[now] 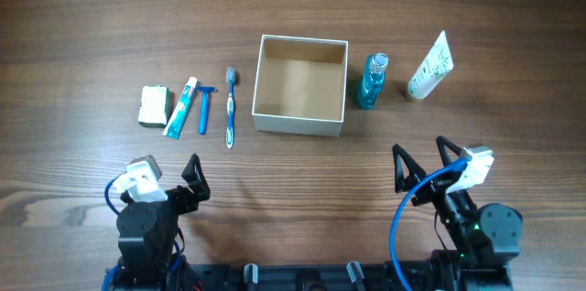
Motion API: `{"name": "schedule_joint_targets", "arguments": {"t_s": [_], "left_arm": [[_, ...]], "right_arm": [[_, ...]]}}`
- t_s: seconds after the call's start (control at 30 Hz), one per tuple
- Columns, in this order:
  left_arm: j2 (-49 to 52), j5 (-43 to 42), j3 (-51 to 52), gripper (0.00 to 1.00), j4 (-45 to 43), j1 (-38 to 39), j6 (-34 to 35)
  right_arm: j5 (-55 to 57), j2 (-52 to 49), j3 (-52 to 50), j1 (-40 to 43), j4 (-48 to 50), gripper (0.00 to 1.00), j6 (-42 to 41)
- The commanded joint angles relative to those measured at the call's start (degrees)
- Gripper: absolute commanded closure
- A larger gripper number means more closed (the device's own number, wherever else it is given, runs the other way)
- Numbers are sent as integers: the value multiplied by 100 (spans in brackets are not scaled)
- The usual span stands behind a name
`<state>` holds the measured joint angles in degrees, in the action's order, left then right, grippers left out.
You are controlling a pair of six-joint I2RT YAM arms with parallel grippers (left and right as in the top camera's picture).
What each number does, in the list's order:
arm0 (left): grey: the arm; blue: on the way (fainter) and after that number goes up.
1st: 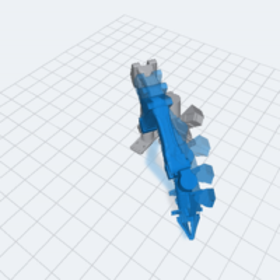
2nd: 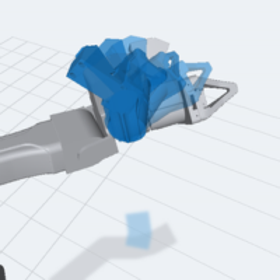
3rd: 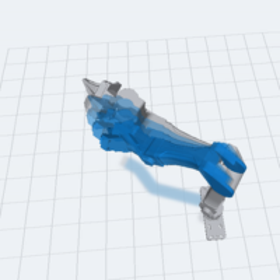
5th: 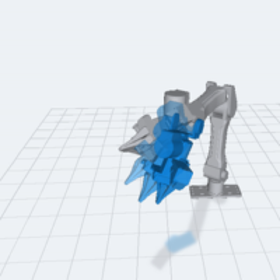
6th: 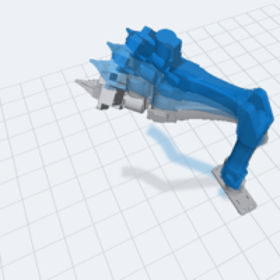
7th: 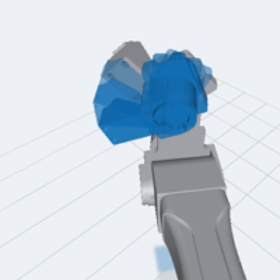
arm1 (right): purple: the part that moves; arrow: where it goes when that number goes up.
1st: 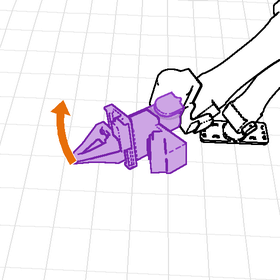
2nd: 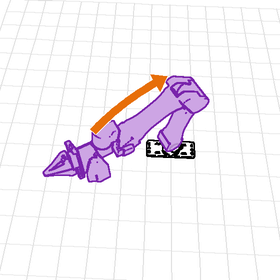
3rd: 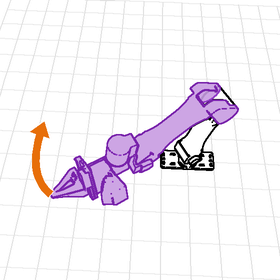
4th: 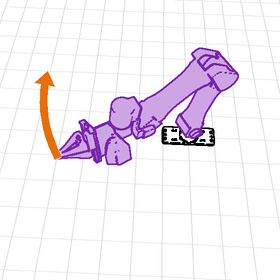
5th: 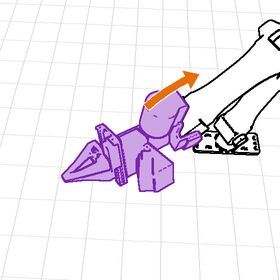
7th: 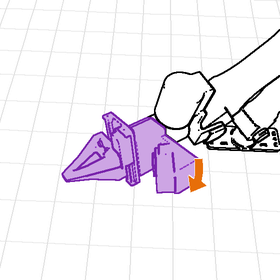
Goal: Pack container
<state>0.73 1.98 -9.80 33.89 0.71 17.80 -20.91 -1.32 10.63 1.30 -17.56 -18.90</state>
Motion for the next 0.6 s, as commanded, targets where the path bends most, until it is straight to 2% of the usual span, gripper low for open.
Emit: {"name": "schedule_joint_targets", "arguments": {"t_s": [0.0,0.23,0.37,0.47,0.57], "left_arm": [[-52,-109,92,0,22,-42,-68],[-50,-109,94,0,22,-42,-68],[-50,-109,94,0,22,-42,-68],[-50,-109,94,0,22,-42,-68],[-50,-109,94,0,22,-42,-68]], "right_arm": [[-400,-363,927,2,46,0,-348],[-313,-2164,2997,2,-732,0,87],[-310,-3823,4706,2,-1967,0,179],[17,-5241,6286,2,-3202,0,850],[173,-6181,7512,2,-4019,0,944]]}}
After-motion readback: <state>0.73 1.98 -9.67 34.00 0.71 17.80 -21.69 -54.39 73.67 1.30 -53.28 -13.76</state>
